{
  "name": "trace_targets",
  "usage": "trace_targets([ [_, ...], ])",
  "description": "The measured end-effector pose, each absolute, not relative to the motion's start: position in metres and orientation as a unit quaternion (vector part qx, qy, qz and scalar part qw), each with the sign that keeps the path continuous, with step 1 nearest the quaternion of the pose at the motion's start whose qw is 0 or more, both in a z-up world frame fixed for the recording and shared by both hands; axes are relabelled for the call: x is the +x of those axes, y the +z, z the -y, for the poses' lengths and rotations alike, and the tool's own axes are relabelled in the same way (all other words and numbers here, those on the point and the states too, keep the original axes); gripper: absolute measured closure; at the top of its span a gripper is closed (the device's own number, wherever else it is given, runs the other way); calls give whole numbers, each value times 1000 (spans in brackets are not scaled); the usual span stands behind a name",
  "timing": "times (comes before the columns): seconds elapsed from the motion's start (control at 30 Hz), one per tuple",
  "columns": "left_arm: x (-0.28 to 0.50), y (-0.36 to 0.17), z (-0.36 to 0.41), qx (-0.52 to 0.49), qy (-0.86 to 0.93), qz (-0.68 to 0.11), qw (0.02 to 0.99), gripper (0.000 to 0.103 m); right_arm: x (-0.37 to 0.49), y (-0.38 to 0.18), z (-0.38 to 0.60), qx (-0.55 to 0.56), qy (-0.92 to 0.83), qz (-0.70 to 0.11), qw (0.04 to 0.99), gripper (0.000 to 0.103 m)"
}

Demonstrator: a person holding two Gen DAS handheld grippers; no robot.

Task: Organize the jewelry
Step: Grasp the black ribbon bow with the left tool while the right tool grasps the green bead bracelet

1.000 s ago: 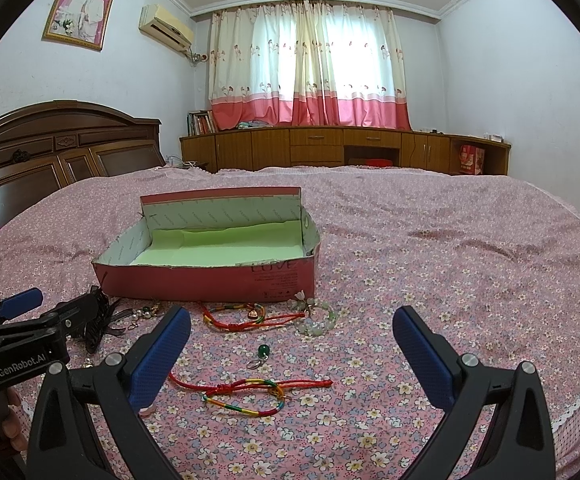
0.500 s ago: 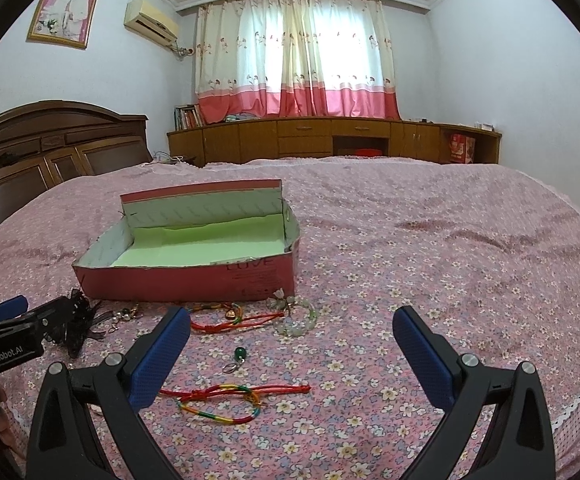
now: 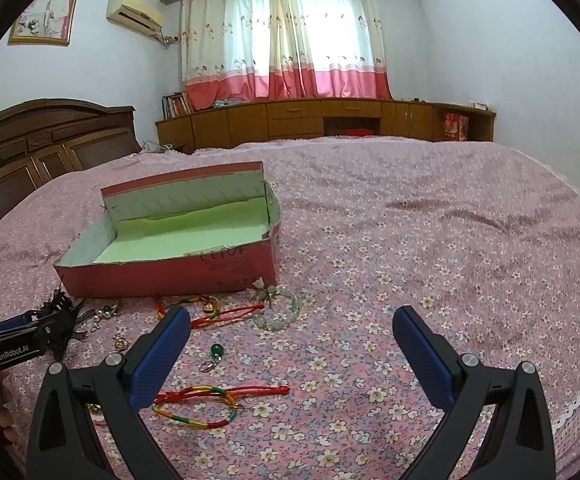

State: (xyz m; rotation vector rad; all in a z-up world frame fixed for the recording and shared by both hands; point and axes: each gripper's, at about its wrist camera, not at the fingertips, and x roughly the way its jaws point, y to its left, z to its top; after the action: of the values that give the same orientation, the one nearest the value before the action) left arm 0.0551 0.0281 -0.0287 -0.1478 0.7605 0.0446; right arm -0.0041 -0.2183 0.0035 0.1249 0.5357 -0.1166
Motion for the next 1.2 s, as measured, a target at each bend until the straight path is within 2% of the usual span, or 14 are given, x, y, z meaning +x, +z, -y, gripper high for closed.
trace_targets([
  [0.37, 78, -44, -34, -75, 31, -413, 907, 41, 25, 3, 235, 78, -51, -314, 945, 0],
  [0.47, 82, -44, -36, -77, 30, -416, 905, 46, 36, 2, 242, 89, -49, -329, 939, 5],
  [0.93, 91, -54, -42, -83, 15, -437, 896, 48, 83, -28, 248, 100, -25, -421, 901, 61],
  [1.07, 90, -56, -43, -81, 11, -432, 898, 48, 89, -33, 247, 98, -18, -429, 898, 69],
  [1.2, 86, -55, -47, -83, 8, -430, 899, 48, 95, -37, 244, 94, -3, -441, 893, 83],
])
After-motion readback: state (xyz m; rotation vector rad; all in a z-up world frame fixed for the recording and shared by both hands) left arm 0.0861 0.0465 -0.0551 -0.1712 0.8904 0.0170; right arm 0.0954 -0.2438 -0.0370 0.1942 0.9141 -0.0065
